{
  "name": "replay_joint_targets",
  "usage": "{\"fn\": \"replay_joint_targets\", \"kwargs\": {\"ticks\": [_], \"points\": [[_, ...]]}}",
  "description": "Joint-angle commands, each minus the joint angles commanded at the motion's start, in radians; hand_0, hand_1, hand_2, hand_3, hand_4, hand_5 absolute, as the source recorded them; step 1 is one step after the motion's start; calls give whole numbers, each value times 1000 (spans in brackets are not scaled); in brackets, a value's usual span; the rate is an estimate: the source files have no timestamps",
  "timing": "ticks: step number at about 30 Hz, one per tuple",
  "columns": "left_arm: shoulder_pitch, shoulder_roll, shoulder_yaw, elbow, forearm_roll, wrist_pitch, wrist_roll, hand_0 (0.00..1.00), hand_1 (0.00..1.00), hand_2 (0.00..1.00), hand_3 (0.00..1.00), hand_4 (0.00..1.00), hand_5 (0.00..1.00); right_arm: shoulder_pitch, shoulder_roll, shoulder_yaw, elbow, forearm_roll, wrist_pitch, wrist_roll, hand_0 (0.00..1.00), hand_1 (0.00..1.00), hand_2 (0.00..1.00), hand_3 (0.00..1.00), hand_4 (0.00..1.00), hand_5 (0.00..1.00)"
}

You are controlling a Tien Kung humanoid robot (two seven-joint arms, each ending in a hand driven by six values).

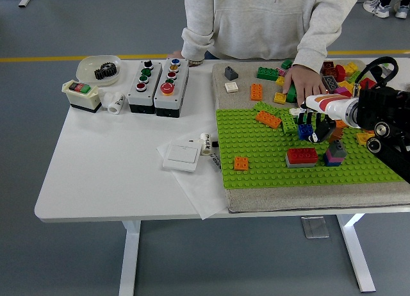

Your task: Pick up the brick,pile it on top of brick,press brick,pick up the brick,pile it on top of brick,press brick

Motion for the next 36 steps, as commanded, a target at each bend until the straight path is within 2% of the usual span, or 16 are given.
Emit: {"fn": "replay_joint_targets", "kwargs": {"ticks": [13,25,36], "points": [[6,-1,-3,0,4,-1,3,753,792,788,679,771,642,-46,-44,52,76,36,18,5,415,445,483,482,704,149],[12,-3,-13,0,20,-3,6,753,792,788,678,770,642,-75,-41,50,116,23,5,8,417,445,484,481,707,155],[13,-2,-13,0,23,-5,7,752,792,788,676,772,644,-92,-36,51,120,24,9,8,417,444,485,482,708,155]]}}
